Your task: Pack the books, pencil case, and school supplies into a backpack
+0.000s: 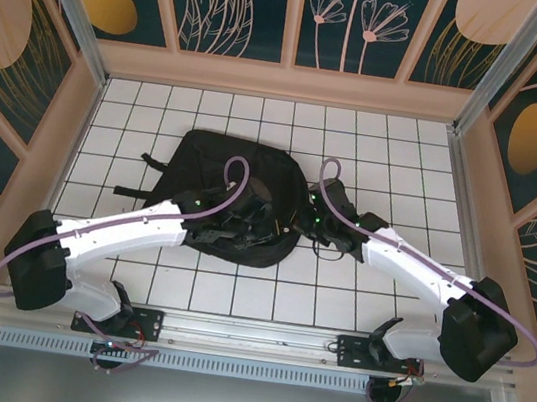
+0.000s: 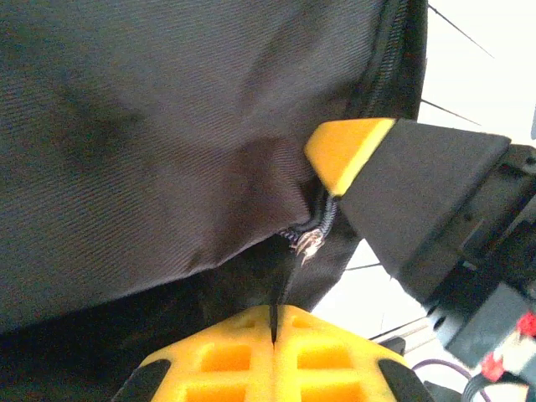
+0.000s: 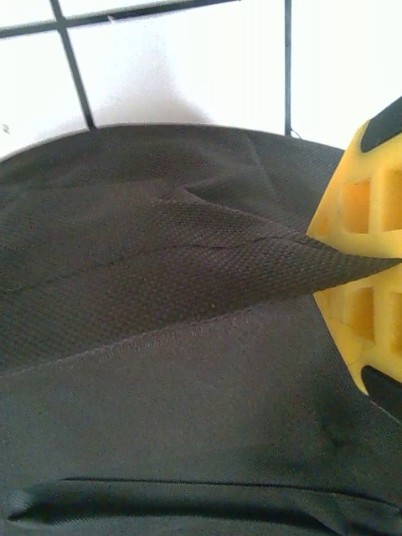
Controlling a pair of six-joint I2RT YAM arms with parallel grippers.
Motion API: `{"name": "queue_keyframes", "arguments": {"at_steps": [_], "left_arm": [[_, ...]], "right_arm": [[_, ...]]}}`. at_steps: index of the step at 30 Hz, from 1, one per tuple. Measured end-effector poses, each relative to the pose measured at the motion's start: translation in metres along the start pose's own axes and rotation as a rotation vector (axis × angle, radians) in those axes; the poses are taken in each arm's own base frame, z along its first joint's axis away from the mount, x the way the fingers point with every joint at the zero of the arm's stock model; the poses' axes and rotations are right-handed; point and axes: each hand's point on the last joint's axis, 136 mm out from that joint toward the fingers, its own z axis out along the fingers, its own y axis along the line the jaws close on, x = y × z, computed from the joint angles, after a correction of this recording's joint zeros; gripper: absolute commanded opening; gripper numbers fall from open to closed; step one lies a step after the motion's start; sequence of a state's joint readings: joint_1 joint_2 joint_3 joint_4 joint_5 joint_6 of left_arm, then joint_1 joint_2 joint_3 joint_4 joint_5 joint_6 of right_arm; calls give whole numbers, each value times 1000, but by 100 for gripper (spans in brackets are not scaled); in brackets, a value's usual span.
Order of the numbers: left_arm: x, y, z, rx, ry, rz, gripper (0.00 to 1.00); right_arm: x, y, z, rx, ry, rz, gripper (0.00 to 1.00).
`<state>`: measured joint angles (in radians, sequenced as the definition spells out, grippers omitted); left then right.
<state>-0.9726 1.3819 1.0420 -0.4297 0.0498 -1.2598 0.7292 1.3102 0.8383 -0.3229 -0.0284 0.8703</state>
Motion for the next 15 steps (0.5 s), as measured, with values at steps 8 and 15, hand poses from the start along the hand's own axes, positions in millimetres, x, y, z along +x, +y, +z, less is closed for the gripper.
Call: {"name": "queue_keyframes", "arguments": {"at_steps": [8, 15], "left_arm": [[2, 6, -18, -3, -7, 3, 0], [4, 7, -12, 22, 9, 20, 47]], "right_arm": [[-4, -9, 0, 60, -41, -18, 0], [1, -4, -1, 71, -51, -53, 0]]}}
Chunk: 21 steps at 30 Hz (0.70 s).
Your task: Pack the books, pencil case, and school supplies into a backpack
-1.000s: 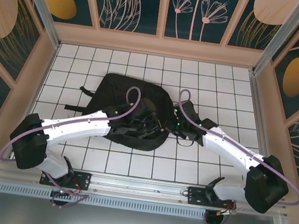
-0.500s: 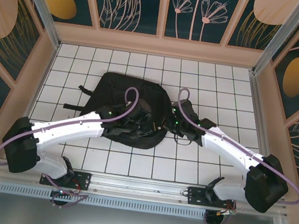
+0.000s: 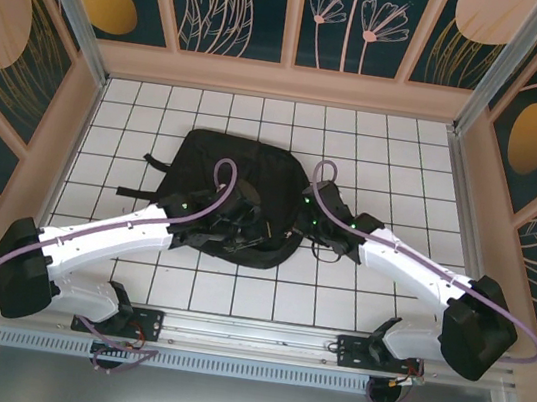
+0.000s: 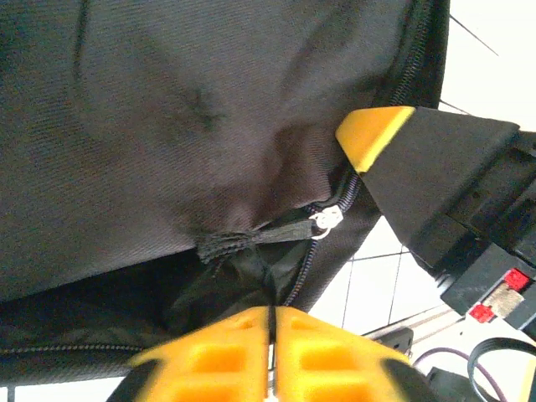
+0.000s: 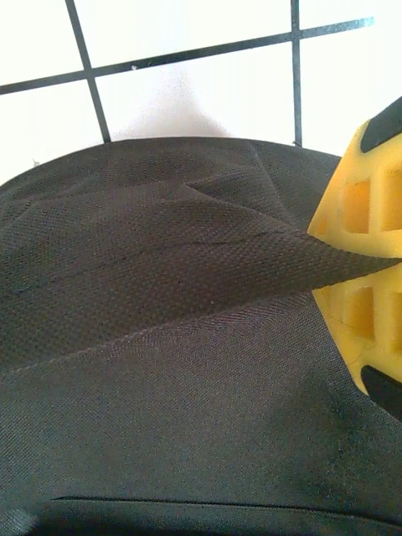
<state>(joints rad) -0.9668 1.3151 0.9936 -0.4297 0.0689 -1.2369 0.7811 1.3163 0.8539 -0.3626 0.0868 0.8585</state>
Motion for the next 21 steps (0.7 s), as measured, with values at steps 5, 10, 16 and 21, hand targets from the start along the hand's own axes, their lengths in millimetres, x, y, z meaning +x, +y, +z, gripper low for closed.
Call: {"name": "queue_keyframes", "arguments": {"at_steps": [5, 10, 16, 21], "left_arm": [[-20, -28, -18, 11, -74, 254, 60], [-37, -55, -38, 34, -163, 583, 59], [-43, -38, -13, -108, -139, 969, 65], [-34, 0, 32, -248, 42, 1224, 64]], "right_arm": [[-2, -1, 0, 2, 3, -48, 13], [-1, 3, -3, -32, 25, -126, 53], [-29, 3, -27, -139, -1, -106, 67], [-46, 4, -38, -198, -8, -113, 64]]}}
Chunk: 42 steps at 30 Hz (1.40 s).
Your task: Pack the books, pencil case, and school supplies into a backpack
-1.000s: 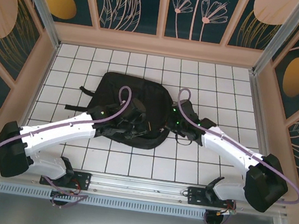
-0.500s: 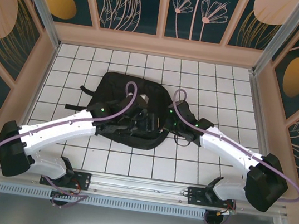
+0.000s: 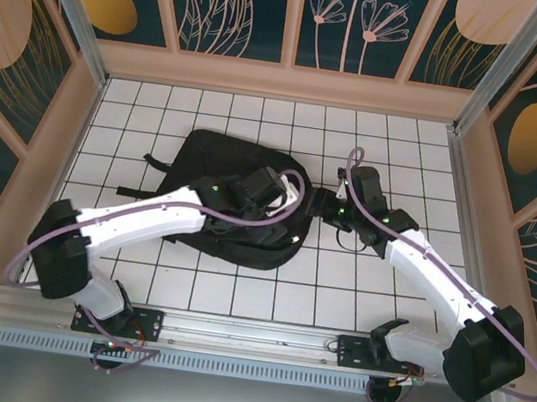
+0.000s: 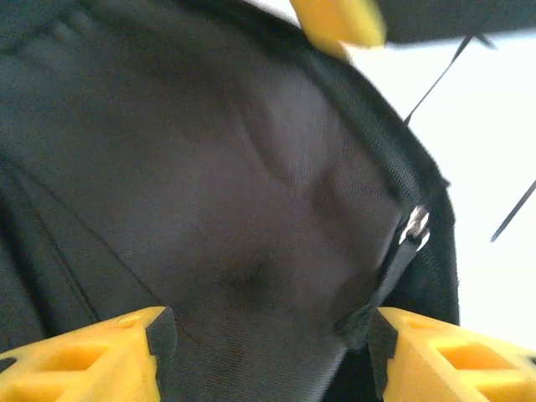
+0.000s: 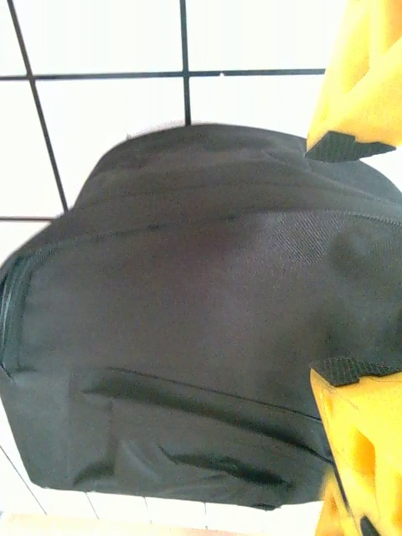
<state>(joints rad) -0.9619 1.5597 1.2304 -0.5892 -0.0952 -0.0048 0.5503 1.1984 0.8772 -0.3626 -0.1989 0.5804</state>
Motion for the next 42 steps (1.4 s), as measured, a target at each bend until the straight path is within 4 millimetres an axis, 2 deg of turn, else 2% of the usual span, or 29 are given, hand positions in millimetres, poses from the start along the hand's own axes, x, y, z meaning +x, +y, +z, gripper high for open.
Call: {"name": "queue_keyframes", "arguments": {"at_steps": [3, 6, 10, 16, 25, 33, 42], "left_arm": [[13, -2, 14, 11, 61, 127, 65], [7, -7, 10, 38, 22, 256, 69], [5, -15, -2, 88, -38, 414, 69], [12, -30, 7, 175, -34, 557, 68], [16, -38, 26, 229, -27, 622, 66], [15, -50, 30, 296, -45, 617, 64], [12, -57, 55, 333, -8, 590, 55]], "right_arm": [[-1, 4, 0, -36, 23, -12, 63], [-1, -2, 4, -41, 48, -4, 63], [-1, -9, 10, -45, 77, 19, 63], [-9, -19, 16, -75, 94, 87, 63], [-5, -13, 22, -122, 128, 105, 62], [12, -29, 39, -85, 179, 156, 58], [19, -30, 52, -70, 199, 166, 55]]}}
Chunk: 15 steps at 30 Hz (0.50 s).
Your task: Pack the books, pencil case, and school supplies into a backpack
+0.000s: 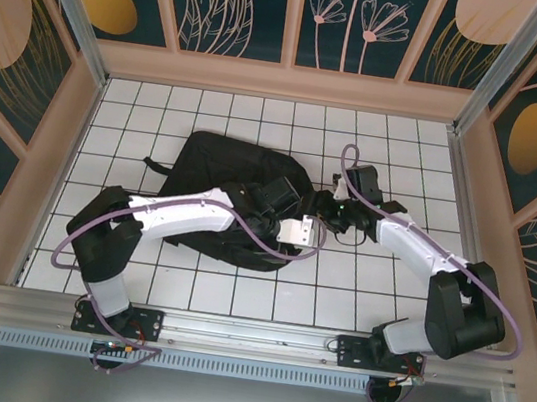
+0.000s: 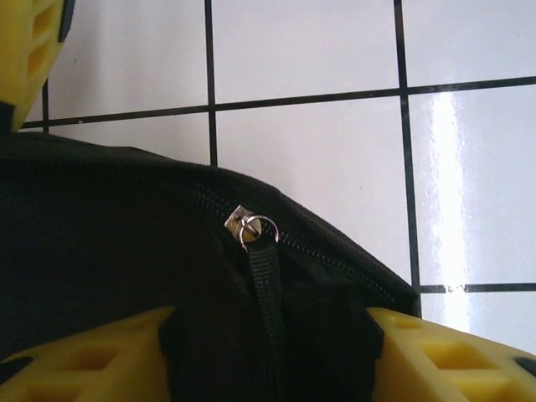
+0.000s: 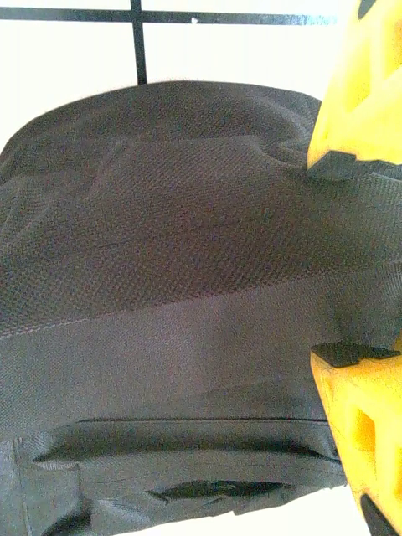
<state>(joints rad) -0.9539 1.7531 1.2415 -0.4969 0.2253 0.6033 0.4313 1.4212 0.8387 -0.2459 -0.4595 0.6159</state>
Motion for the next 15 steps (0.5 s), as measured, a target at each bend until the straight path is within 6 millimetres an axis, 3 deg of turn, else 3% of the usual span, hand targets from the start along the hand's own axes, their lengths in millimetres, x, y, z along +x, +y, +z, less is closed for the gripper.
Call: {"name": "queue_keyframes", "arguments": {"at_steps": [4, 7, 8, 15], "left_arm": [[-4, 5, 8, 6, 3, -22, 32], [-5, 5, 12, 13, 6, -32, 4], [-5, 5, 13, 14, 8, -29, 0], [-8, 4, 7, 18, -7, -33, 0]], "right_arm": [[-1, -2, 4, 12, -4, 9, 54], [-2, -3, 5, 18, -11, 15, 54], [-2, -4, 5, 20, -13, 15, 53], [-4, -9, 5, 54, -24, 17, 54]]}}
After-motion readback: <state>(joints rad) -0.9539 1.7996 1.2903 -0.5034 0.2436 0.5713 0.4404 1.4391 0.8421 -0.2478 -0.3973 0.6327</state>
